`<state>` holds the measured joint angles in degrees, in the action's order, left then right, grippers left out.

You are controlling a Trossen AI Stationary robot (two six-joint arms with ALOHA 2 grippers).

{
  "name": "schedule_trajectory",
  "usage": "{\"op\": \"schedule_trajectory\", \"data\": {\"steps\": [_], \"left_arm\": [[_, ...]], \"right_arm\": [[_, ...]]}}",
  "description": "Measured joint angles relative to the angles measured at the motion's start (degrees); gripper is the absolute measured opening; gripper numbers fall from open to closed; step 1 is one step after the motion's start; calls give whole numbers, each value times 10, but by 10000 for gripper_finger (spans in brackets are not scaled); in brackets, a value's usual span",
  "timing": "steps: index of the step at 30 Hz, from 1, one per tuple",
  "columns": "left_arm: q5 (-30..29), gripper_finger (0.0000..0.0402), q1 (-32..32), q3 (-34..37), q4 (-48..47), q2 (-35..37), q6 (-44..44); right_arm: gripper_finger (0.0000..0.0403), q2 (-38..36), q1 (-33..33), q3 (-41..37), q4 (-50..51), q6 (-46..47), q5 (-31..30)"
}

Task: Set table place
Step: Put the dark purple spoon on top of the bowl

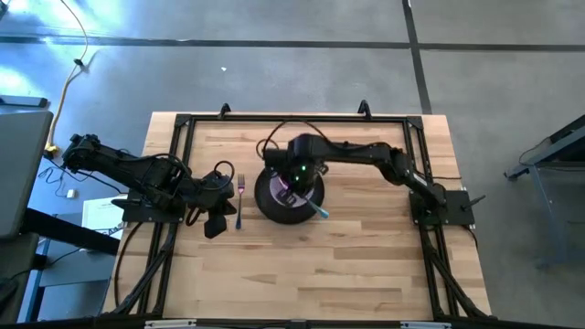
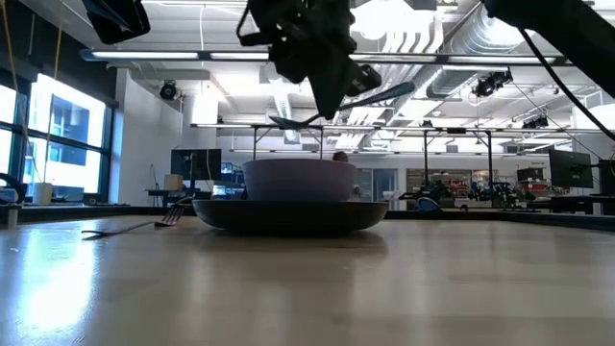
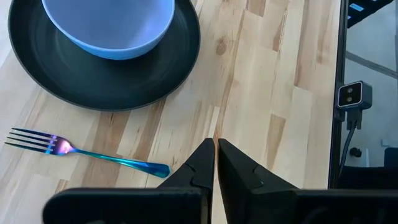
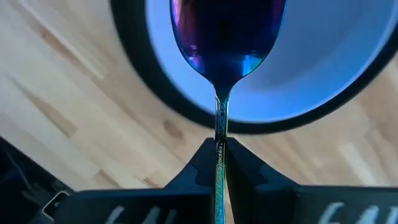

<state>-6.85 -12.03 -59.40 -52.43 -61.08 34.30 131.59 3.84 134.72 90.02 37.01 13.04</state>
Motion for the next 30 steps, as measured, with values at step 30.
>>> {"op": "schedule_trajectory", "data": {"steps": [30], "left_arm": [[-2, 8, 0, 0, 1, 0, 0]], "right_arm": [[0, 0, 40, -62, 0, -76, 98]]}}
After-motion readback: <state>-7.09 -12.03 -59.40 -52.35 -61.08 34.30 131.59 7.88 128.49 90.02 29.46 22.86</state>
